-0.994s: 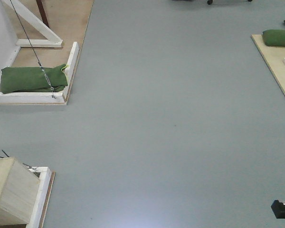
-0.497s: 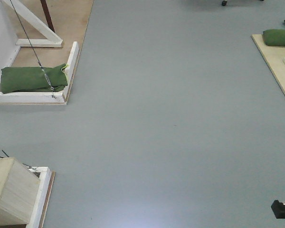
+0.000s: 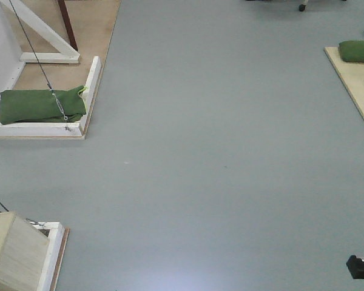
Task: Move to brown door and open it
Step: 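Drive the base forward toward the brown wooden door frame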
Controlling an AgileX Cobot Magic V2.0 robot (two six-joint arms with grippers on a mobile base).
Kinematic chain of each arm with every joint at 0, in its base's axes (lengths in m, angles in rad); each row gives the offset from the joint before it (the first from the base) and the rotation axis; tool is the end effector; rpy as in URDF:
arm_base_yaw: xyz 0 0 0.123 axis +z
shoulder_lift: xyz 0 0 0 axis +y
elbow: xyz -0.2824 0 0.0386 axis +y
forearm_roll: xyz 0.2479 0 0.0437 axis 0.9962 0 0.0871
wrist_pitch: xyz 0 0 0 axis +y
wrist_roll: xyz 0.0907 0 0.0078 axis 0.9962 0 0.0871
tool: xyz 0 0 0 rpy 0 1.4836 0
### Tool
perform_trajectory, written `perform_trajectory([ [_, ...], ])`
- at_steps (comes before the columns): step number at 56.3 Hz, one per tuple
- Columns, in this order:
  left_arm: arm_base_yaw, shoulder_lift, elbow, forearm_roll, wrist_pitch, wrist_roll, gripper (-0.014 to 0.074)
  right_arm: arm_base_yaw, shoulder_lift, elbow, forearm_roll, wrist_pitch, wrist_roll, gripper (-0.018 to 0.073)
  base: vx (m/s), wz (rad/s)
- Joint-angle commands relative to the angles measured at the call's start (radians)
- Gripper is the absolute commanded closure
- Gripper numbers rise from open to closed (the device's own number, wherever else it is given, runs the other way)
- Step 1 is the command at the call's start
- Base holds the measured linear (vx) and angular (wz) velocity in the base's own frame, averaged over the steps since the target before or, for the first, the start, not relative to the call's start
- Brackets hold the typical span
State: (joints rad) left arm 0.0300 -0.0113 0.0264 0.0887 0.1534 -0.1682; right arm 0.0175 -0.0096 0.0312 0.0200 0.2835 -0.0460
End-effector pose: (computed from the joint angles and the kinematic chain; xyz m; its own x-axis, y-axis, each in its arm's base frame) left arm 0.0564 0.0029 0.1909 -0.0768 -0.0828 -0.9936 -0.0498 0.9956 -0.0791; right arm 0.0549 0.0015 0.1774 -0.2154 -0.0306 -0.9760 -0.0287 0.9993 -0.0250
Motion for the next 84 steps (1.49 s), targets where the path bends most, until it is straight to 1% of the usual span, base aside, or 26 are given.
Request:
perform_trajectory([
  [1,-0.008,-0.022,-0.018,-0.003,-0.078,-0.009,0.06,-0.002,-0.019,0.004,-0.007,-0.082,-0.006,0.0559,0.18,0.03],
  [41,-0.008,-0.019,-0.018,-0.003,-0.078,-0.009,0.06,-0.002,-0.019,0.004,-0.007,-0.082,-0.006,0.0559,0.28,0.03],
  [84,-0.008,-0.017,-0.018,-0.003,-0.078,-0.009,0.06,-0.002,-0.015,0.004,-0.007,-0.082,-0.006,0.0559,0.43,-0.01],
])
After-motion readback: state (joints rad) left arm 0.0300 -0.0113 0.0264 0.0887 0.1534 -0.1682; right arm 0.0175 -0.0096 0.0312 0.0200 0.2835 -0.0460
